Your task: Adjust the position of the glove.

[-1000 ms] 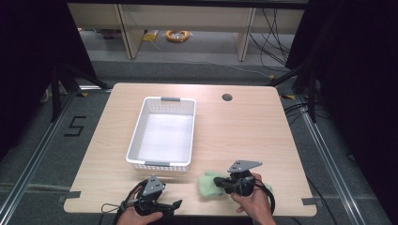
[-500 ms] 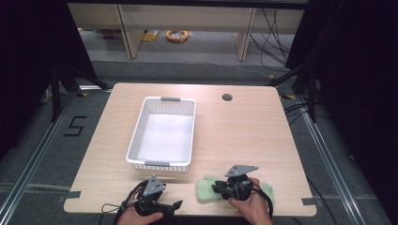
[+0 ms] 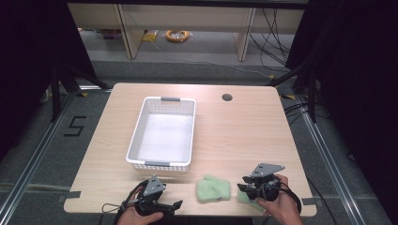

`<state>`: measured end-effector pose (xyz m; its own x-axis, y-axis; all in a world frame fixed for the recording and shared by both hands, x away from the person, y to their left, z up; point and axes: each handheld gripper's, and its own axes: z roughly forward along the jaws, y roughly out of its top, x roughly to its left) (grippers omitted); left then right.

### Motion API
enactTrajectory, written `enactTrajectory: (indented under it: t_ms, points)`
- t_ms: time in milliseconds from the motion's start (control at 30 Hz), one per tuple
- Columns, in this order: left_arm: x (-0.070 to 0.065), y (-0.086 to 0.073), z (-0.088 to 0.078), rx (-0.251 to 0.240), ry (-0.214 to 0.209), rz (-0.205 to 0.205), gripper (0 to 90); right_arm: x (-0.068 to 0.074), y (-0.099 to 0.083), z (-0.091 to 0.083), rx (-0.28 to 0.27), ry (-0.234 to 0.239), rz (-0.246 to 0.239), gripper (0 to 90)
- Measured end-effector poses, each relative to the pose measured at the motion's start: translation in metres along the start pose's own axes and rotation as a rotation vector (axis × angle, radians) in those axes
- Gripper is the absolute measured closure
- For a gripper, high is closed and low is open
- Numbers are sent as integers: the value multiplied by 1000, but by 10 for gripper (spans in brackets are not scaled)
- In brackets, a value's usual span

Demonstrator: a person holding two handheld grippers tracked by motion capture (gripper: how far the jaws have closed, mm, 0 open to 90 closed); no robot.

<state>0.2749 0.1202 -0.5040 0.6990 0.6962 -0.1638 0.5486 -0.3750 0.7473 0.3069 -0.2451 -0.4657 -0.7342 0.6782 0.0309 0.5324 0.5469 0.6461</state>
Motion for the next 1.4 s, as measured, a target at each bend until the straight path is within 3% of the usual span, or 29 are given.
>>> enactTrajectory:
  t_ms: [33, 67, 100, 167, 367, 533, 567, 600, 633, 700, 800, 833, 900, 933, 967, 1100, 1133, 1167, 1233, 1267, 1333, 1400]
  points:
    - [0, 0, 0, 0, 2, -3, 160, 0, -1, 0, -6, -7, 7, 639]
    - [-1, 0, 0, -7, 2, -11, 160, -2, -2, -1, -1, 1, -23, 640]
    - [-1, 0, 0, -6, 2, -11, 159, 0, -4, -1, 7, -8, 3, 640]
    - [-1, 0, 1, -10, 4, -10, 160, -2, -7, 1, 6, 8, -30, 640]
    - [-1, 0, 0, -4, 8, -4, 160, -1, -14, 9, 89, 13, -15, 605]
    - [-1, -1, 1, -2, 5, -5, 160, -2, -16, 13, 108, 20, -21, 595]
    - [0, -1, 1, -2, 11, -3, 159, -1, -16, 14, 116, 27, -3, 595]
    - [-1, 0, 1, -2, 9, -1, 160, -3, -18, 17, 87, 30, -3, 599]
    - [-1, 0, 1, 2, 1, 4, 160, -4, -17, 15, 110, 38, 14, 604]
    - [-1, -1, 0, 11, -4, 4, 160, -5, -19, 15, 111, 34, 27, 633]
    - [-1, 0, 0, 8, -2, 1, 160, -6, -20, 17, 89, 35, 7, 719]
    - [-2, -1, 1, -2, 2, -16, 160, -7, -19, 15, 105, 37, 2, 745]
    - [-1, -1, 1, 2, 3, 7, 160, -5, -18, 15, 111, 33, 8, 792]
    - [-1, -1, 1, 3, -1, 0, 160, -4, -17, 14, 121, 23, 4, 809]
    - [-2, -1, 2, -4, 4, -18, 160, -4, -18, 16, 98, 5, -11, 814]
    - [-2, 0, 0, 6, -8, -13, 160, -1, -13, 9, 90, -4, -25, 818]
    - [-2, 0, 0, 0, -8, -4, 160, 1, -11, 6, 69, -12, -27, 818]
    - [-3, -1, 2, -11, -2, -28, 160, 1, -9, 2, 58, -8, -38, 818]
    - [-2, 0, 3, -15, 0, -13, 159, 4, -3, -6, 15, -12, -45, 819]
    - [-2, 0, 2, 4, -10, -23, 160, 6, 0, -10, -8, -9, -50, 819]
    - [-1, 0, 1, 15, -10, 6, 160, 10, 6, -14, -19, -15, -70, 819]
    - [-4, 0, 3, -11, -3, -11, 160, 15, 13, -17, -8, -17, -98, 819]
